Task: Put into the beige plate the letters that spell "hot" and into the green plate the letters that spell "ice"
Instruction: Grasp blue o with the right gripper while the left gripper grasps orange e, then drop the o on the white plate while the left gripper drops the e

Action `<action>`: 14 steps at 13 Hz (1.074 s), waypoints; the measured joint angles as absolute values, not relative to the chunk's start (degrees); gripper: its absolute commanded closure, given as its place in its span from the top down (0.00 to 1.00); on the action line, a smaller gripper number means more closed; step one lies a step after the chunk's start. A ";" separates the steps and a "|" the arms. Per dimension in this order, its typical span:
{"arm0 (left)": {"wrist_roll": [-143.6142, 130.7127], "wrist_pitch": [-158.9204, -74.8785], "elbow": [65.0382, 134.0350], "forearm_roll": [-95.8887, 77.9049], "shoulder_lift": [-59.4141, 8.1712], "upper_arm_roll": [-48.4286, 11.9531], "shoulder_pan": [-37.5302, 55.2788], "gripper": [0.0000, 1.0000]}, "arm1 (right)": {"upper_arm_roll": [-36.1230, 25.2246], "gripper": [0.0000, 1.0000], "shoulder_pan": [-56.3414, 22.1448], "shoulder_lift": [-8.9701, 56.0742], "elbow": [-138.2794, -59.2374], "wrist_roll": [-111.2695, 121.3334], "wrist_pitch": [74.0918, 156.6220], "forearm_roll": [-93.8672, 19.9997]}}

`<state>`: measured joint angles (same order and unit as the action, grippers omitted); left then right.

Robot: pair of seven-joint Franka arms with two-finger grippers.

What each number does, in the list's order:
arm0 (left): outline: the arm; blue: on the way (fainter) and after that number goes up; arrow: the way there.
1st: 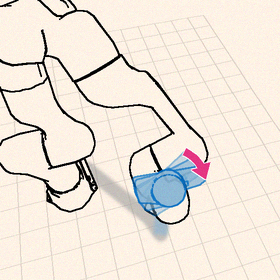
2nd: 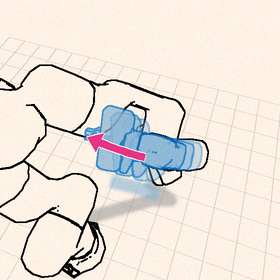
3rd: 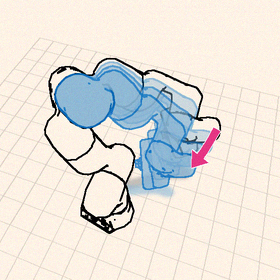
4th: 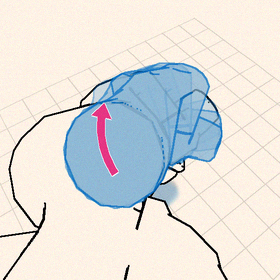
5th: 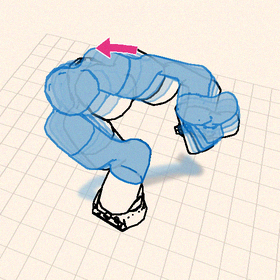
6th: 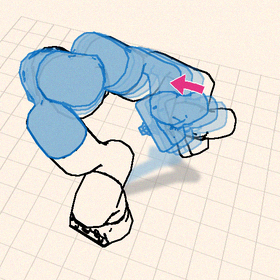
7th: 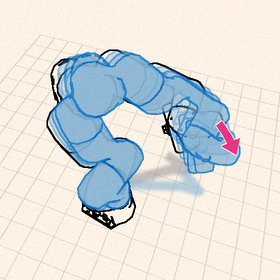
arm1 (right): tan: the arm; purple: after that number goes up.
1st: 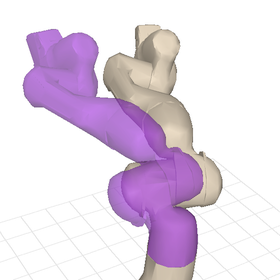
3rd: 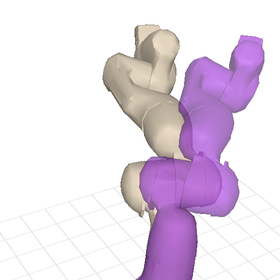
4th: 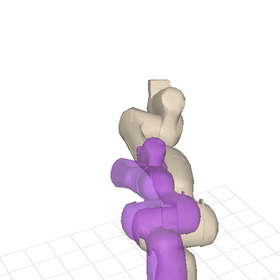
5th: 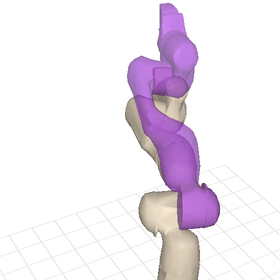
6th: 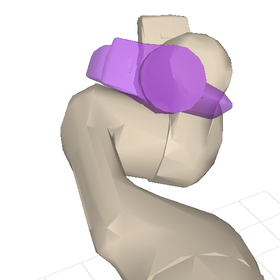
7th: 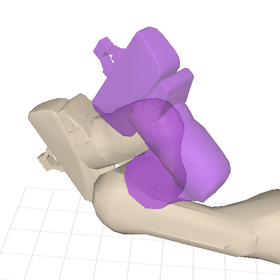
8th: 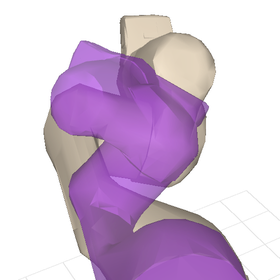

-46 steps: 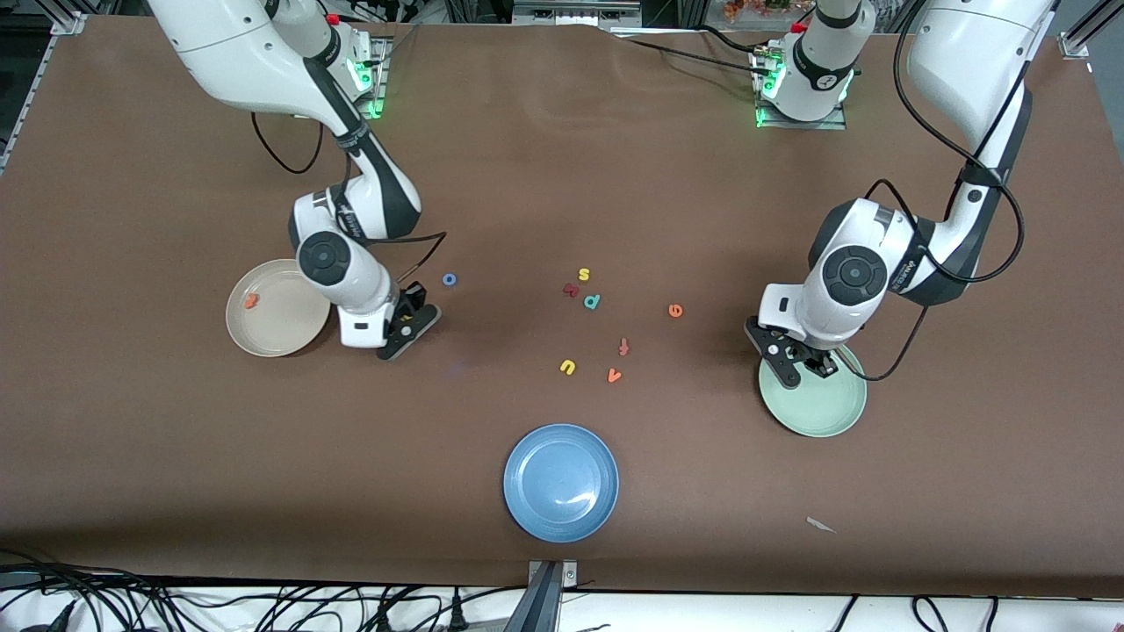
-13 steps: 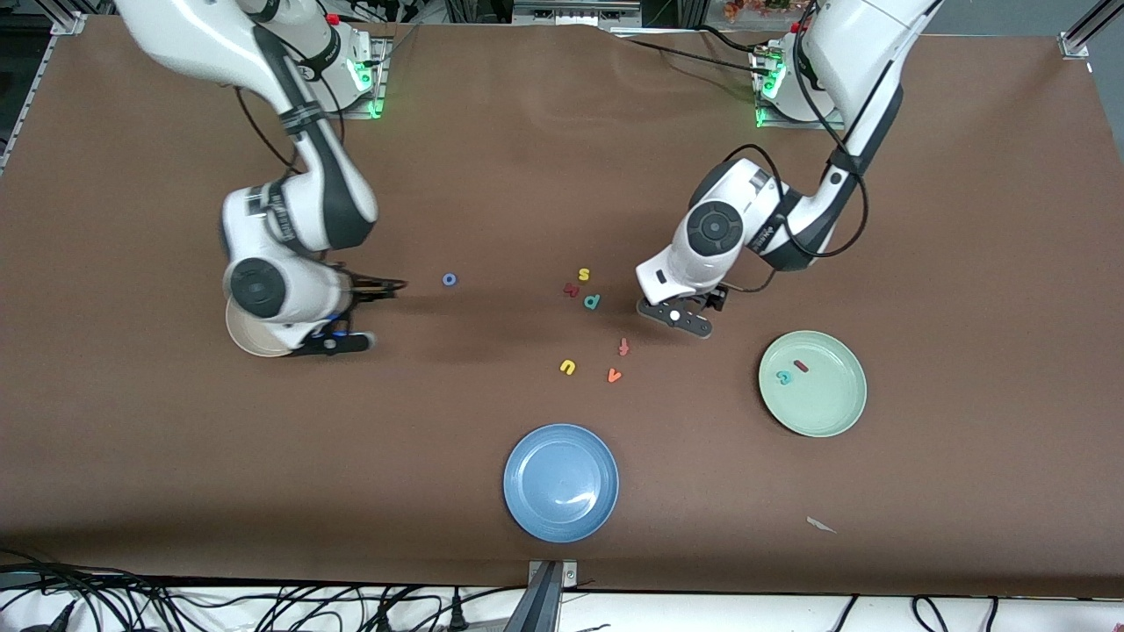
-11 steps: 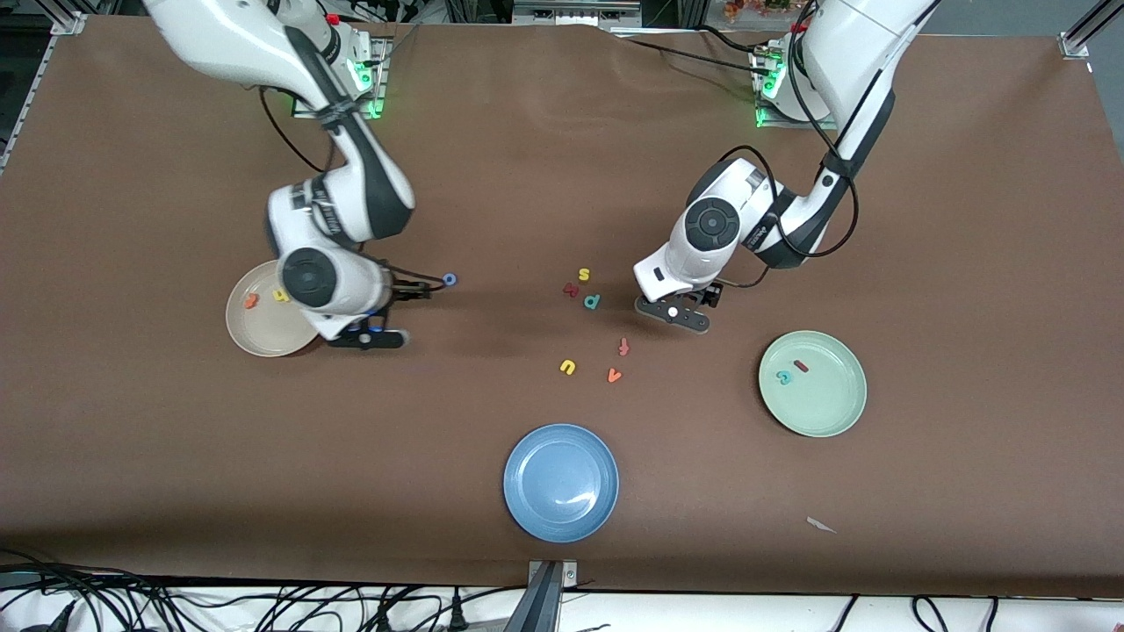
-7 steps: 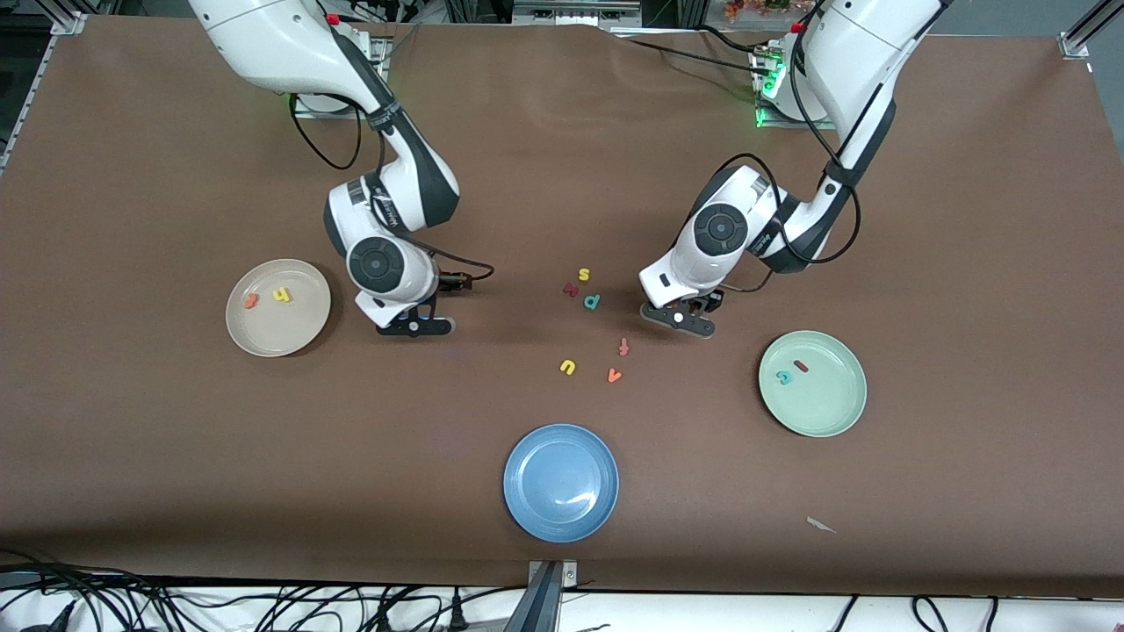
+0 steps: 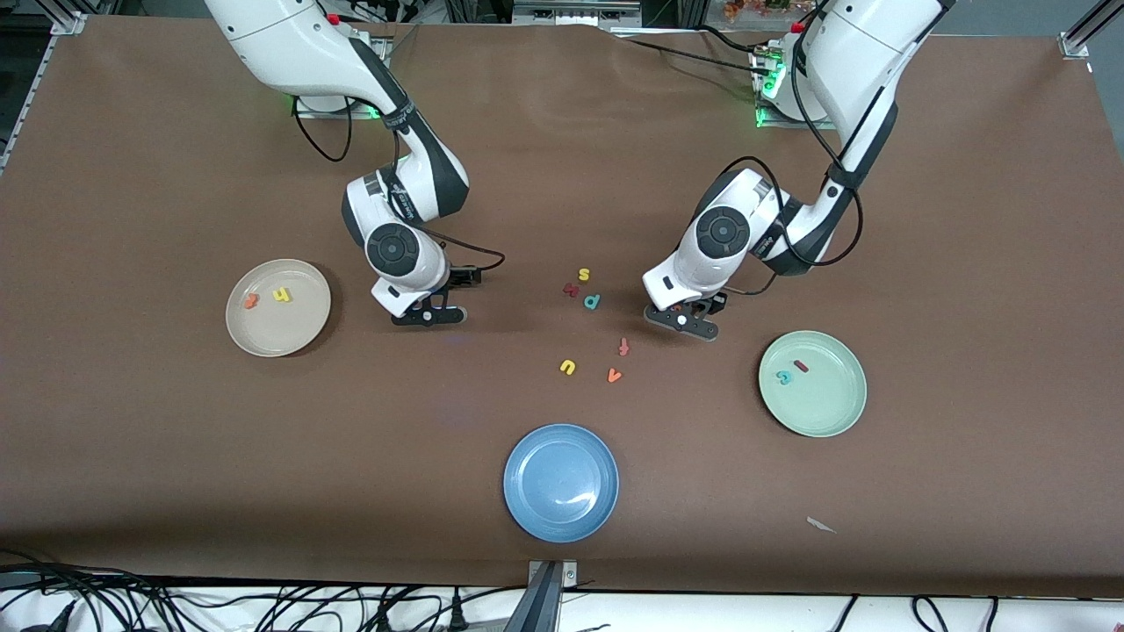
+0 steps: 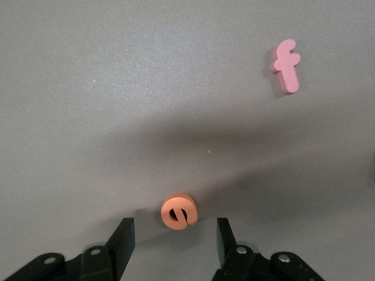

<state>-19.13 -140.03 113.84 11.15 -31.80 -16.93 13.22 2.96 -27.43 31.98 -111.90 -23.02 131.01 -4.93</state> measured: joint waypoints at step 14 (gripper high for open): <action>-18.54 -141.94 112.77 13.83 -32.60 -15.76 13.15 0.02 | 3.58 0.47 -27.46 31.07 -114.17 -22.60 134.01 -4.92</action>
<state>-18.54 -141.94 112.77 13.83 -32.60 -15.76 13.15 3.58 -27.46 31.07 -114.17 -22.60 134.01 -4.92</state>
